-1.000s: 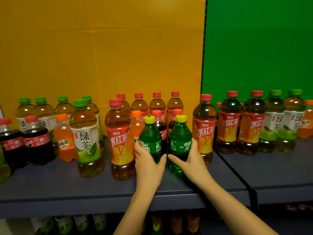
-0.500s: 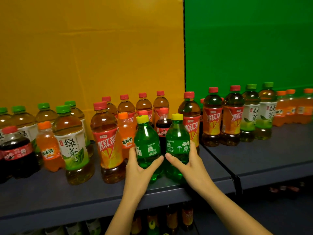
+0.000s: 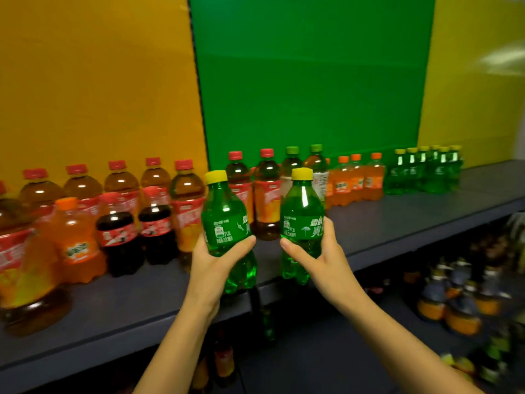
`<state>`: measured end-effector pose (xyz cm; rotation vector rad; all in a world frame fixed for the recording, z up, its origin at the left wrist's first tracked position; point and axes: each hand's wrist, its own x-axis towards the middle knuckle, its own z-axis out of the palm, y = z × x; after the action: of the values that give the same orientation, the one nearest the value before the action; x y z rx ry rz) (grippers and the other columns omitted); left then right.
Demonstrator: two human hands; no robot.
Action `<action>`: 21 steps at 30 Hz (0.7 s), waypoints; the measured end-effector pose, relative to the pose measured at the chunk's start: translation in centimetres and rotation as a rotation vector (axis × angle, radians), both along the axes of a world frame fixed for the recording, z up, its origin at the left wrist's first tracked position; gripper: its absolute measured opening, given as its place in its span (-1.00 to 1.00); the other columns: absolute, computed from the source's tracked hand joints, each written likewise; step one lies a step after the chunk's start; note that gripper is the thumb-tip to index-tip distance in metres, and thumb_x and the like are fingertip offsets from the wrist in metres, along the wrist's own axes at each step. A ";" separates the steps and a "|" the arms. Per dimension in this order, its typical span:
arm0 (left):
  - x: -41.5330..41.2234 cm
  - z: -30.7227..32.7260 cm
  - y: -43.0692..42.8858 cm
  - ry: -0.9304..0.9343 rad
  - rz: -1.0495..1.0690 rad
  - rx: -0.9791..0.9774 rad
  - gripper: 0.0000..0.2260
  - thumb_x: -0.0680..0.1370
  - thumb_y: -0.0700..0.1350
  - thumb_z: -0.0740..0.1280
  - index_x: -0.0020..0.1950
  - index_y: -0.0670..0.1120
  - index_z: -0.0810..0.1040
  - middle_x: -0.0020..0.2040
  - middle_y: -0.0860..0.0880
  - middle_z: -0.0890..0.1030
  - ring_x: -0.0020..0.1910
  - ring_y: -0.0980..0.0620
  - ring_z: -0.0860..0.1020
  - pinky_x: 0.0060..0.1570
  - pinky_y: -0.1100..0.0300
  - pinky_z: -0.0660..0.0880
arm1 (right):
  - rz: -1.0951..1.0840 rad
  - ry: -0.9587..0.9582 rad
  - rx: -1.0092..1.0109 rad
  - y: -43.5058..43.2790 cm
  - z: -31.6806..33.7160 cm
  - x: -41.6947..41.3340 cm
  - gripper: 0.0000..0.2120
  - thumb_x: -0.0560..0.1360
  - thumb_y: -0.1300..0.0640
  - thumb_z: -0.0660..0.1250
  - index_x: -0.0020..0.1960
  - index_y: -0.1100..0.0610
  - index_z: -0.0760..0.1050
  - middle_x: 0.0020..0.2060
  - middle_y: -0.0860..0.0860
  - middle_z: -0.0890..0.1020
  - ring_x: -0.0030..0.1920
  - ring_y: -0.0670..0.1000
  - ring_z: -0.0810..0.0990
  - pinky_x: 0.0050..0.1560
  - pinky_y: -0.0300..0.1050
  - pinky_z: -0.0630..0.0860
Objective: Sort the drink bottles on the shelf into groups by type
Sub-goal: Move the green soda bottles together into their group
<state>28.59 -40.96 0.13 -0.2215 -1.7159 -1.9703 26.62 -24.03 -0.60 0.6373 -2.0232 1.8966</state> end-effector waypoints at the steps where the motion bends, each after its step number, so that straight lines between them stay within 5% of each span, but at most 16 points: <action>1: -0.3 -0.2 1.9 -0.006 -0.018 0.002 -0.62 0.24 -0.16 0.48 0.03 -0.06 0.55 -0.15 0.04 0.67 -0.16 0.09 0.64 -0.24 0.25 0.56 | -0.018 -0.003 0.009 2.1 -0.1 -0.2 -0.35 0.33 -0.05 0.41 0.34 -0.01 0.22 0.08 -0.19 0.56 0.07 -0.25 0.56 0.14 -0.13 0.53; 5: -1.7 -1.3 9.4 -0.059 -0.066 0.022 -0.54 0.15 -0.09 0.49 0.03 -0.07 0.56 -0.15 0.02 0.66 -0.20 0.12 0.64 -0.30 0.32 0.53 | -0.084 -0.011 0.047 10.6 -0.8 -0.9 -0.37 0.34 -0.03 0.41 0.32 -0.05 0.21 0.10 -0.18 0.54 0.06 -0.27 0.56 0.11 -0.13 0.55; 17: -7.8 -2.6 27.3 -0.069 -0.190 -0.083 -0.58 0.28 -0.28 0.51 0.09 -0.11 0.50 -0.09 -0.04 0.63 -0.21 0.18 0.61 -0.26 0.35 0.54 | -0.253 -0.050 0.079 29.9 -2.1 -5.0 -0.24 0.29 -0.12 0.40 0.39 0.01 0.16 0.17 -0.13 0.50 0.16 -0.17 0.52 0.20 0.01 0.51; 21: -11.5 -2.3 31.8 -0.080 -0.205 -0.131 -0.39 0.15 -0.09 0.57 0.15 -0.04 0.46 -0.01 0.01 0.62 -0.12 0.17 0.62 -0.21 0.32 0.53 | -0.279 -0.022 0.087 34.2 -2.0 -7.7 -0.27 0.32 -0.08 0.38 0.39 0.00 0.14 0.16 -0.20 0.49 0.15 -0.22 0.51 0.11 -0.23 0.54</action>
<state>17.05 -9.14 -2.12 -0.3835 -1.9445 -2.0355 18.88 10.22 -2.57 0.3330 -2.0924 1.6696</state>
